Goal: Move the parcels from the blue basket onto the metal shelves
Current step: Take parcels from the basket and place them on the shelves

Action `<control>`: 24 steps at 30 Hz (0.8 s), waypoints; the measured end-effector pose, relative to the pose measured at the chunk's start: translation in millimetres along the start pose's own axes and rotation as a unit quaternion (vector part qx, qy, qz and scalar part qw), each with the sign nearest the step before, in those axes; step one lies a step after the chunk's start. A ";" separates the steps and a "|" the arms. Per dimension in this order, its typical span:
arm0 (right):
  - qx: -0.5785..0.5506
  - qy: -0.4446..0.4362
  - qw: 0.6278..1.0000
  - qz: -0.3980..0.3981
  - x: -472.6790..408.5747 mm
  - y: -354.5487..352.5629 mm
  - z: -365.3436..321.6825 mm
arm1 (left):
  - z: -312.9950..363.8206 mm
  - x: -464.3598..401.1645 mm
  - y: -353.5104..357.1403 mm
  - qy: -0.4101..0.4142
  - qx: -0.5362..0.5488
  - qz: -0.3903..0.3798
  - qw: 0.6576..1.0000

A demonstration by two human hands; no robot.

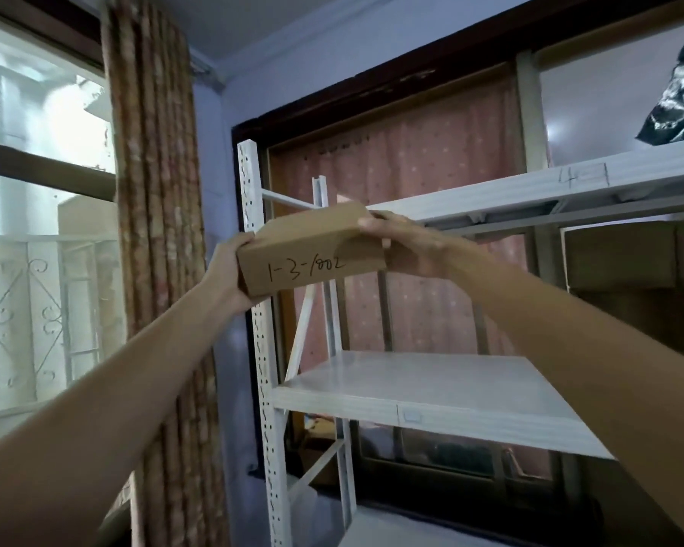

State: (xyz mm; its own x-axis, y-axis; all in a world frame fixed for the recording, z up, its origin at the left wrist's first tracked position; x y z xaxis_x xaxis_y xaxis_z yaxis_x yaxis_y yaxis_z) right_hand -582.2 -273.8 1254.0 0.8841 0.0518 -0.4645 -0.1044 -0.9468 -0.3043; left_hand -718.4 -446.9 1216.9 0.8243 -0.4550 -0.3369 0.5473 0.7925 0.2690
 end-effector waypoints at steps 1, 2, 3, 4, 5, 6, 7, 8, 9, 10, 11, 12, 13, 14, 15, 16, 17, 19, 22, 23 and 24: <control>0.012 -0.003 1.000 0.010 -14.5 -9.6 -5.2 | 12.6 -17.6 2.0 0.012 0.005 -0.022 1.000; 0.016 -0.011 0.999 0.030 -28.3 -21.0 -12.0 | 25.8 -32.9 9.1 0.026 0.004 -0.061 0.998; 0.018 -0.025 0.998 0.051 -41.7 -32.5 -20.2 | 39.3 -45.9 18.8 0.043 -0.005 -0.107 0.993; 0.019 -0.040 0.996 0.071 -54.6 -43.8 -28.7 | 50.6 -56.5 29.9 0.065 -0.017 -0.153 0.986; 0.019 -0.057 0.994 0.086 -66.9 -54.1 -37.1 | 60.1 -67.3 39.7 0.089 -0.026 -0.189 0.978; 0.020 -0.074 0.992 0.101 -77.8 -63.9 -44.9 | 67.0 -79.5 48.5 0.106 -0.032 -0.220 0.969; 0.024 -0.088 0.989 0.119 -87.3 -73.9 -50.3 | 71.5 -91.9 56.3 0.119 -0.045 -0.246 0.961; 0.030 -0.094 0.985 0.138 -95.7 -84.4 -53.4 | 73.5 -104.2 64.4 0.132 -0.067 -0.271 0.951; 0.043 -0.095 0.982 0.158 -103.1 -95.5 -54.9 | 74.5 -117.0 70.7 0.145 -0.096 -0.284 0.943; 0.063 -0.091 0.978 0.179 -109.3 -106.1 -54.6 | 74.5 -133.1 74.8 0.157 -0.124 -0.283 0.938; 0.092 -0.084 0.972 0.202 -113.4 -116.4 -53.1 | 74.1 -150.8 77.7 0.169 -0.149 -0.269 0.936; 0.130 -0.076 0.963 0.225 -116.3 -125.9 -51.0 | 73.5 -169.5 80.3 0.181 -0.170 -0.250 0.936; 0.174 -0.064 0.950 0.250 -118.9 -134.8 -48.3 | 72.1 -185.9 84.5 0.191 -0.188 -0.231 0.935; 0.218 -0.050 0.935 0.274 -120.9 -143.1 -45.0 | 69.3 -200.6 90.2 0.199 -0.199 -0.217 0.935; 0.254 -0.035 0.920 0.297 -122.7 -151.1 -41.3 | 66.4 -214.5 96.5 0.208 -0.202 -0.205 0.935; 0.279 -0.020 0.907 0.314 -125.8 -159.4 -38.2 | 64.5 -226.6 102.7 0.216 -0.198 -0.197 0.936; 0.299 -0.005 0.898 0.324 -130.0 -166.9 -34.8 | 63.5 -237.5 107.3 0.226 -0.191 -0.188 0.937; 0.331 0.022 0.883 0.331 -137.6 -178.4 -26.5 | 59.7 -256.8 115.2 0.234 -0.189 -0.182 0.936; 0.359 0.038 0.870 0.337 -146.8 -185.2 -15.9 | 44.0 -273.3 134.3 0.228 -0.221 -0.230 0.920; 0.365 0.033 0.864 0.346 -148.3 -187.1 -14.6 | 36.9 -276.5 138.8 0.222 -0.236 -0.239 0.916; 0.374 0.031 0.856 0.356 -148.2 -188.7 -14.2 | 30.8 -279.1 141.1 0.217 -0.246 -0.241 0.913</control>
State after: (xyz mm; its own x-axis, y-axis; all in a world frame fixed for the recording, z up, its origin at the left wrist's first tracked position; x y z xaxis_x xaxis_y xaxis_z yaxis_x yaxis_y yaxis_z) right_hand -687.1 -107.3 1392.1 0.4947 -0.4919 -0.7164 -0.8688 -0.2616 -0.4203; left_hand -866.7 -220.6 1376.7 0.3120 -0.6796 -0.6640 0.6113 0.6785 -0.4073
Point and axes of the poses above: each hand's wrist, its own x-axis away from the middle knuckle, its own y-axis out of the palm, z = x × y, the point moved 10 cm from there along -x, towards the middle knuckle, and after that the axes turned 3 degrees about -x, right-handed, at the moved point
